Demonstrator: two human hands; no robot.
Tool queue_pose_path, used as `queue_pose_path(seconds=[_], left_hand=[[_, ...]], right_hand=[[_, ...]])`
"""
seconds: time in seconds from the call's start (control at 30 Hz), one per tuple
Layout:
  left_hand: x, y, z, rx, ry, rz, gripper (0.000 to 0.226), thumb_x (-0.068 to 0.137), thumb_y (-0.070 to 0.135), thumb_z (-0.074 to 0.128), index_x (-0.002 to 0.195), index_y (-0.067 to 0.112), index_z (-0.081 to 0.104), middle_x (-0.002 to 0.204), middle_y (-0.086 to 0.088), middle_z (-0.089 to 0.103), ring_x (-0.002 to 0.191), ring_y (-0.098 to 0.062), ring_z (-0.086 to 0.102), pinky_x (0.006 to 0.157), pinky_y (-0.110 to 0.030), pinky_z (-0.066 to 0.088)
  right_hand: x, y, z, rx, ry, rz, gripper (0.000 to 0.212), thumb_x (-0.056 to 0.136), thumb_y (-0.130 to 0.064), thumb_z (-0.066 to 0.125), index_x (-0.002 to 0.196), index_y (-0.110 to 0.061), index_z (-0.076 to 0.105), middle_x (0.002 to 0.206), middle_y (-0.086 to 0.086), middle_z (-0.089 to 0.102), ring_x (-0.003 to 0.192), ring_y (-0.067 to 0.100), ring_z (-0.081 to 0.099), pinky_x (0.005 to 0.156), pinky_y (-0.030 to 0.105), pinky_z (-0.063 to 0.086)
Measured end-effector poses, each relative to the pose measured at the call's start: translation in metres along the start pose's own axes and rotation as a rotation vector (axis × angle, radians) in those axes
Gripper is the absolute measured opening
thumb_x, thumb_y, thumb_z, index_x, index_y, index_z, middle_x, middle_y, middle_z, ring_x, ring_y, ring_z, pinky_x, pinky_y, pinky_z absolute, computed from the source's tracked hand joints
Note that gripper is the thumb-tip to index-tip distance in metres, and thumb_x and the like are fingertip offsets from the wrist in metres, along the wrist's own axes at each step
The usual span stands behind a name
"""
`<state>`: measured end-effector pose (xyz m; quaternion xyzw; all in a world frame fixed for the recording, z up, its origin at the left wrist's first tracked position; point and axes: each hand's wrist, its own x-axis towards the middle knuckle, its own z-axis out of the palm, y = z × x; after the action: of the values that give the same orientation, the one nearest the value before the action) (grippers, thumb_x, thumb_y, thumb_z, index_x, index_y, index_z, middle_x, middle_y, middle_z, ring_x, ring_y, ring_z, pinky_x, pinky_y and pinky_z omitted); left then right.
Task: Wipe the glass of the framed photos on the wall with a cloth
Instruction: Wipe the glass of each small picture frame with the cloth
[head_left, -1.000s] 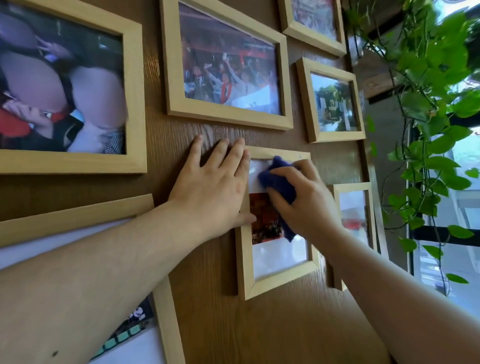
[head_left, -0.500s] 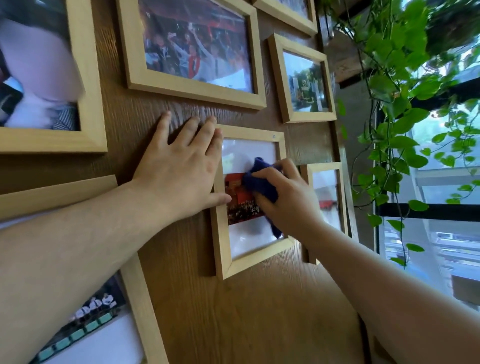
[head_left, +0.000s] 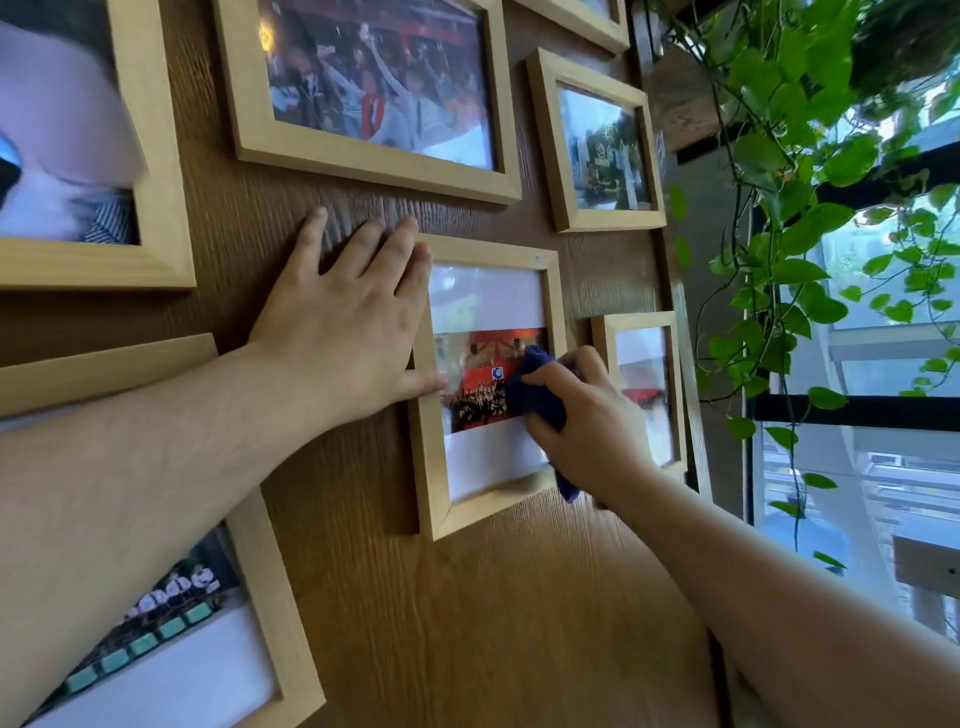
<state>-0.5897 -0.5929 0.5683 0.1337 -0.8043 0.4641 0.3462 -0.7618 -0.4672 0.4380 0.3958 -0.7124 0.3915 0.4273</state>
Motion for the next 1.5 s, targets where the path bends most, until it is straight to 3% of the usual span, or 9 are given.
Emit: queue_pose_path(seconds=[0.2, 0.37, 0.5, 0.73, 0.9, 1.03, 1.17, 1.33, 1.5], left_hand=[[0.0, 0.003, -0.003, 0.016, -0.022, -0.012, 0.109, 0.068, 0.083, 0.025, 0.146, 0.011, 0.0, 0.159, -0.012, 0.002, 0.144, -0.028, 0.005, 0.114, -0.058, 0.008], [0.001, 0.001, -0.002, -0.005, -0.013, -0.008, 0.109, 0.069, 0.082, 0.031, 0.146, 0.011, 0.003, 0.158, -0.012, 0.004, 0.144, -0.027, 0.007, 0.114, -0.059, 0.008], [0.001, 0.001, 0.001, -0.003, 0.005, -0.004, 0.109, 0.07, 0.082, 0.033, 0.146, 0.01, 0.004, 0.158, -0.012, 0.005, 0.143, -0.027, 0.007, 0.114, -0.059, 0.008], [0.0, 0.002, 0.002, 0.013, 0.029, -0.004, 0.109, 0.069, 0.081, 0.035, 0.146, 0.009, 0.006, 0.157, -0.013, 0.007, 0.143, -0.029, 0.009, 0.114, -0.059, 0.009], [0.0, 0.0, 0.003, 0.0, 0.054, 0.009, 0.109, 0.068, 0.081, 0.032, 0.145, 0.009, 0.007, 0.157, -0.014, 0.009, 0.143, -0.029, 0.01, 0.114, -0.059, 0.008], [0.0, -0.001, 0.004, -0.005, 0.047, 0.008, 0.108, 0.068, 0.08, 0.033, 0.145, 0.008, 0.01, 0.157, -0.015, 0.011, 0.142, -0.029, 0.012, 0.114, -0.059, 0.007], [0.001, -0.001, 0.004, -0.002, 0.045, 0.012, 0.108, 0.068, 0.08, 0.034, 0.145, 0.009, 0.01, 0.157, -0.015, 0.011, 0.142, -0.029, 0.011, 0.114, -0.059, 0.008], [-0.004, -0.005, 0.0, -0.012, 0.073, 0.035, 0.101, 0.074, 0.076, 0.036, 0.144, 0.005, 0.02, 0.155, -0.018, 0.016, 0.142, -0.03, 0.013, 0.114, -0.058, 0.012], [0.003, -0.041, -0.02, -0.035, 0.243, 0.017, 0.088, 0.081, 0.071, 0.029, 0.135, 0.002, 0.036, 0.145, -0.023, 0.036, 0.135, -0.035, 0.028, 0.111, -0.059, 0.018]], right_hand=[[-0.022, -0.033, 0.001, 0.072, -0.121, -0.317, 0.036, 0.084, -0.039, 0.055, 0.117, -0.027, 0.052, 0.117, 0.002, 0.046, 0.08, 0.016, 0.054, 0.058, 0.029, 0.051], [-0.027, -0.002, -0.005, -0.038, -0.106, -0.207, 0.032, 0.08, -0.029, 0.067, 0.11, -0.02, 0.06, 0.112, 0.009, 0.053, 0.079, 0.025, 0.059, 0.052, 0.041, 0.054], [-0.033, 0.007, -0.005, -0.065, -0.116, -0.104, 0.034, 0.078, -0.025, 0.07, 0.11, -0.019, 0.061, 0.113, 0.009, 0.053, 0.08, 0.027, 0.06, 0.053, 0.041, 0.054], [-0.042, -0.034, 0.0, 0.098, -0.197, -0.345, 0.035, 0.084, -0.037, 0.057, 0.117, -0.023, 0.055, 0.12, 0.008, 0.048, 0.088, 0.021, 0.058, 0.063, 0.037, 0.056], [-0.043, -0.019, -0.005, 0.044, -0.2, -0.399, 0.033, 0.085, -0.034, 0.061, 0.116, -0.021, 0.06, 0.115, 0.011, 0.053, 0.085, 0.023, 0.059, 0.056, 0.04, 0.055], [-0.04, 0.005, -0.004, 0.009, -0.201, -0.342, 0.032, 0.083, -0.035, 0.061, 0.113, -0.023, 0.061, 0.114, 0.009, 0.054, 0.084, 0.026, 0.06, 0.057, 0.045, 0.055], [-0.038, 0.032, -0.005, -0.055, -0.17, -0.283, 0.029, 0.078, -0.029, 0.07, 0.107, -0.023, 0.065, 0.109, 0.009, 0.056, 0.079, 0.027, 0.061, 0.05, 0.042, 0.055], [-0.031, 0.044, -0.008, -0.053, -0.191, -0.312, 0.03, 0.083, -0.035, 0.06, 0.11, -0.024, 0.06, 0.109, 0.007, 0.053, 0.078, 0.022, 0.058, 0.05, 0.04, 0.054], [0.006, 0.026, -0.017, 0.07, 0.003, -0.282, 0.034, 0.081, -0.038, 0.057, 0.112, -0.025, 0.059, 0.109, 0.002, 0.053, 0.077, 0.016, 0.056, 0.051, 0.029, 0.051]])
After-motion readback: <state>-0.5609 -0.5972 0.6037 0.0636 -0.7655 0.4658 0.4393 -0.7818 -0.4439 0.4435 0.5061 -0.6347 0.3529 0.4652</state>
